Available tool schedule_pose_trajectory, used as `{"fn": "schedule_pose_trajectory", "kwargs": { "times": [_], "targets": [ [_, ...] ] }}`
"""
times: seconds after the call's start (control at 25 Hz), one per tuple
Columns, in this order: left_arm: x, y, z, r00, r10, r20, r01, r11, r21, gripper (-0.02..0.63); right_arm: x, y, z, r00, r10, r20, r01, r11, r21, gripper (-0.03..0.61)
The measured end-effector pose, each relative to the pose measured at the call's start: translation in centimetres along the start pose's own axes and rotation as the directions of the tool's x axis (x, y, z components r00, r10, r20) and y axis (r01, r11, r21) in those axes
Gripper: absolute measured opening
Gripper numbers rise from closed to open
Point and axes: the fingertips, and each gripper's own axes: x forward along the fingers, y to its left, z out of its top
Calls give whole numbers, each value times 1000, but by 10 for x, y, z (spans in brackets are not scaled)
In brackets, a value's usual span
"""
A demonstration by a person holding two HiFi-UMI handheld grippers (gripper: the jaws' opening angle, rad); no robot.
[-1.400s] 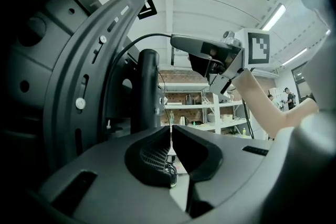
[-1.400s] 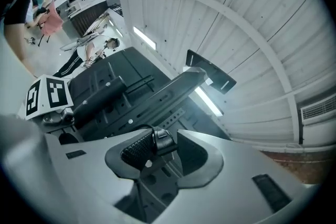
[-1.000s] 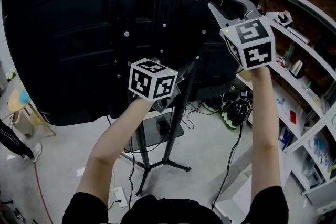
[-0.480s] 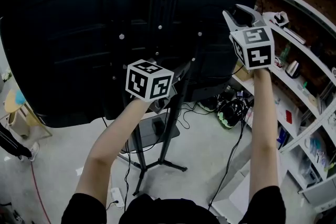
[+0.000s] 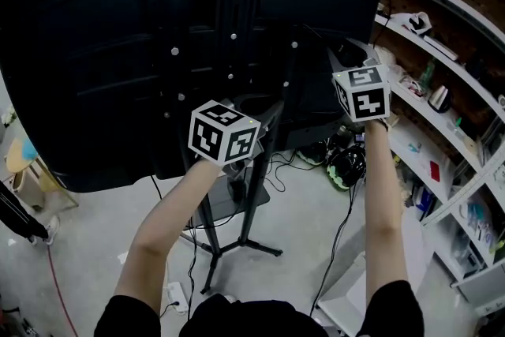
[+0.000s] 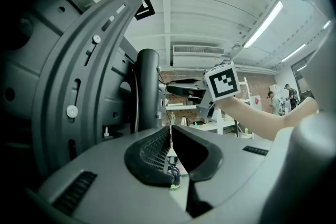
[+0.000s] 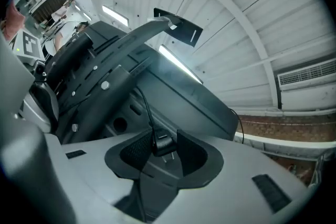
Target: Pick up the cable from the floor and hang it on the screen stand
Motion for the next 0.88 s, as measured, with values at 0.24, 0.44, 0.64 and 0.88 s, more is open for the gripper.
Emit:
{"fn": "schedule_pose_trajectory", "kwargs": {
  "times": [0.24,0.44,0.64,0.88],
  "targets": [
    [-3,-3,-14,1000,13,-8,-13,1000,-14,18,1,39,-27,998,57,-11,-57,997,43,160],
    [-9,-11,-23,1000,24,-12,-23,999,35,18,-2,71,-34,995,104,10,-104,989,108,160],
    [-14,-14,-36,1000,21,6,-21,1000,11,18,2,111,-44,987,163,-1,-163,985,61,150],
    [-20,-22,-50,1000,14,10,-14,1000,-14,18,-5,111,-42,993,107,51,-113,983,145,152]
  ]
}}
